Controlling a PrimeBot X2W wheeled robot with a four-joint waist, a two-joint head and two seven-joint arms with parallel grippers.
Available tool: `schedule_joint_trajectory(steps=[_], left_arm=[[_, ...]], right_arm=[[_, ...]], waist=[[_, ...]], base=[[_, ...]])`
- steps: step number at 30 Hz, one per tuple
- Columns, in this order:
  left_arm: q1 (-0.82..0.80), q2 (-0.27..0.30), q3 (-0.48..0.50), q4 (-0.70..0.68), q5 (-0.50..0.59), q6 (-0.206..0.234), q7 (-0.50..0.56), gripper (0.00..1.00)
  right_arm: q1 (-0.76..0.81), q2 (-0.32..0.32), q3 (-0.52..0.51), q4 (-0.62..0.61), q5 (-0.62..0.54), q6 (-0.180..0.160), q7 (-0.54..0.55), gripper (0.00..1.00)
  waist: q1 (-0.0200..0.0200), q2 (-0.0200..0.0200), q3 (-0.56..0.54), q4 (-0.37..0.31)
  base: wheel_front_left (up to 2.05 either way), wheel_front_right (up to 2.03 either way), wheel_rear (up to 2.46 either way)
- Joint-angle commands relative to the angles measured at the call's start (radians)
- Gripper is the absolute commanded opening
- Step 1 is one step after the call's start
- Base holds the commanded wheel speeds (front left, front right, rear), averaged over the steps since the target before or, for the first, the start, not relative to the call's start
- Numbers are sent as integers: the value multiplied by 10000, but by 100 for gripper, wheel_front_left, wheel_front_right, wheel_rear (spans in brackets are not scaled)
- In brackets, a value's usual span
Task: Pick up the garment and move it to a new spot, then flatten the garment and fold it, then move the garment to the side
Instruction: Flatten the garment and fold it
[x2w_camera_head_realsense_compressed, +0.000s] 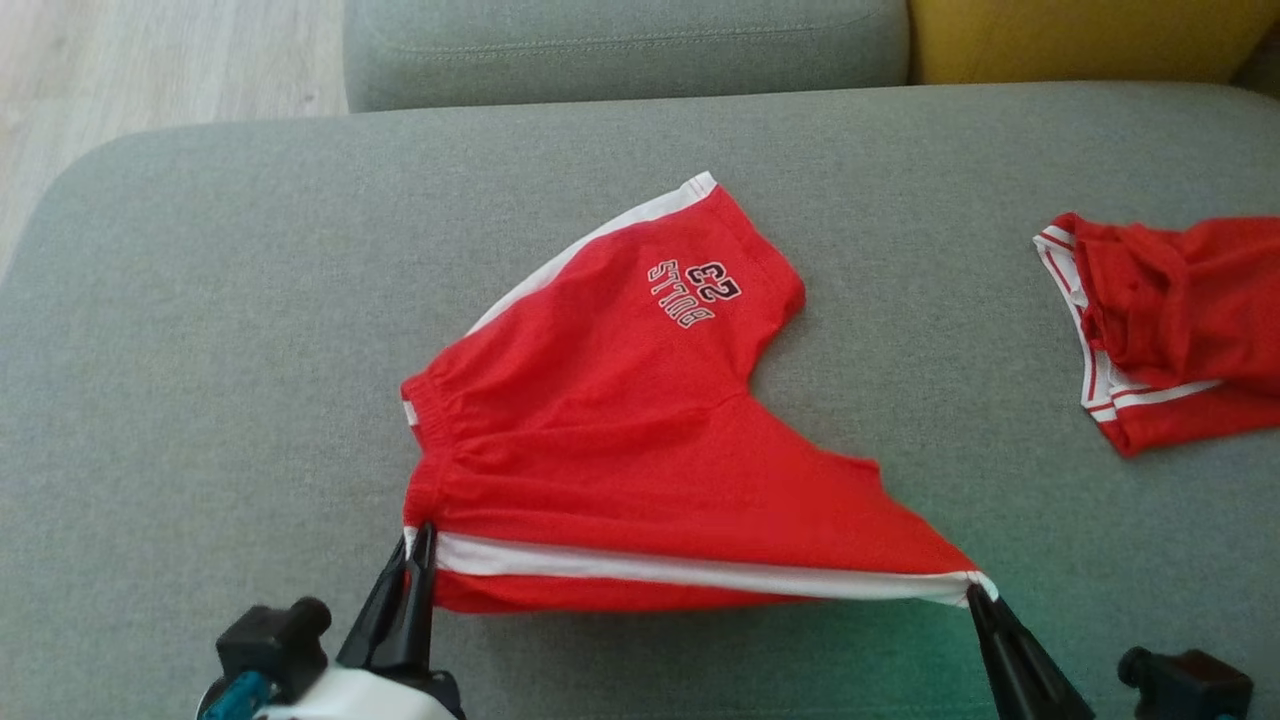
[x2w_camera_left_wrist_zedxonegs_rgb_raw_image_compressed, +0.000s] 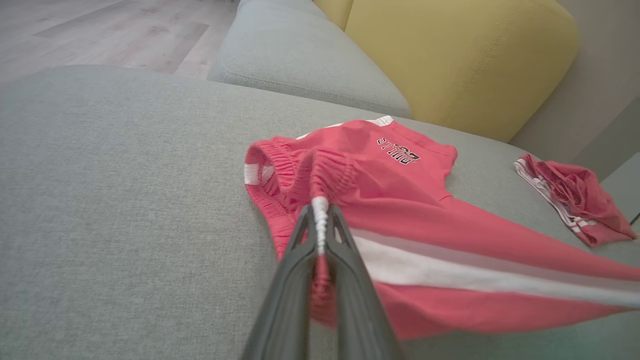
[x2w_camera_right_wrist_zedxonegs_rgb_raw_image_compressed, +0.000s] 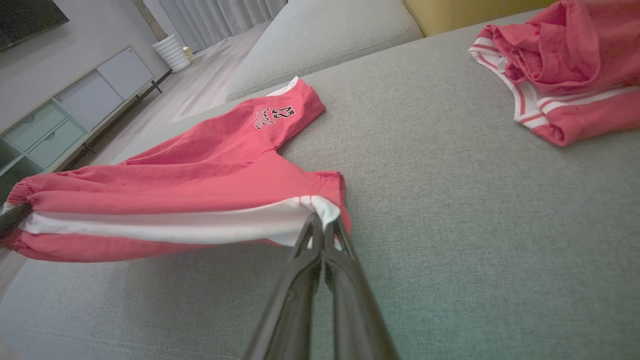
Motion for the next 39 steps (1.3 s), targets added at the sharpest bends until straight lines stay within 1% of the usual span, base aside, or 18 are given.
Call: schedule_joint_trajectory(steps=[1, 5, 9, 14, 17, 23, 28, 30, 31, 35, 39], left_arm=[[-204, 58, 409, -498, -71, 127, 66, 0], [-192, -13, 445, -616, -438, 88, 203, 0], [-656, 89, 441, -502, -600, -102, 410, 0], [-1697, 91, 570, -1, -1039, -328, 740, 0], [-2475, 50, 645, 350, -1283, -448, 846, 0], [-4110, -81, 719, 1374, -1756, -684, 922, 0], [-5350, -230, 677, 2259, -2209, -899, 796, 0], [-5787, -272, 598, 2591, -2305, -984, 690, 0], [-6192, -311, 537, 2918, -2397, -1040, 507, 0], [-6873, -376, 320, 3570, -2568, -1147, 68, 0], [-7296, -414, 53, 4281, -2818, -1193, -222, 0]], right_arm=[[-188, -78, 133, -407, 70, -9, 9, 0], [-368, -77, 36, -371, 46, -9, 46, 0], [-1027, -77, -193, -165, -54, -9, 97, 0], [-2709, -112, -185, 395, -289, -9, 178, 0], [-4135, -413, 174, 1006, -290, -9, 268, 0], [-7093, -1320, 1000, 2719, -39, -9, 399, 0], [-9402, -1805, 1678, 4321, 325, -9, 296, 0], [-10237, -1942, 1974, 5051, 517, -9, 259, 0], [-10987, -2060, 2141, 5812, 697, -9, 151, 0], [-12231, -2263, 2630, 7196, 949, -9, -259, 0], [-13107, -2269, 3223, 8412, 1246, -9, -672, 0]], waist=[[1, -1, -15, 8], [1, -1, -31, 23], [1, -1, 110, 150], [1, -1, 692, 302], [1, -1, 1182, 396], [1, -1, 2139, 834], [1, -1, 2808, 1238], [1, -1, 3044, 1410], [1, -1, 3246, 1597], [1, -1, 3544, 1970], [1, -1, 3722, 2169]], base=[[0, 0, 0], [0, 0, 0], [0, 0, 0], [0, 0, 0], [0, 0, 0], [0, 0, 0], [0, 0, 0], [0, 0, 0], [0, 0, 0], [0, 0, 0], [0, 0, 0]])
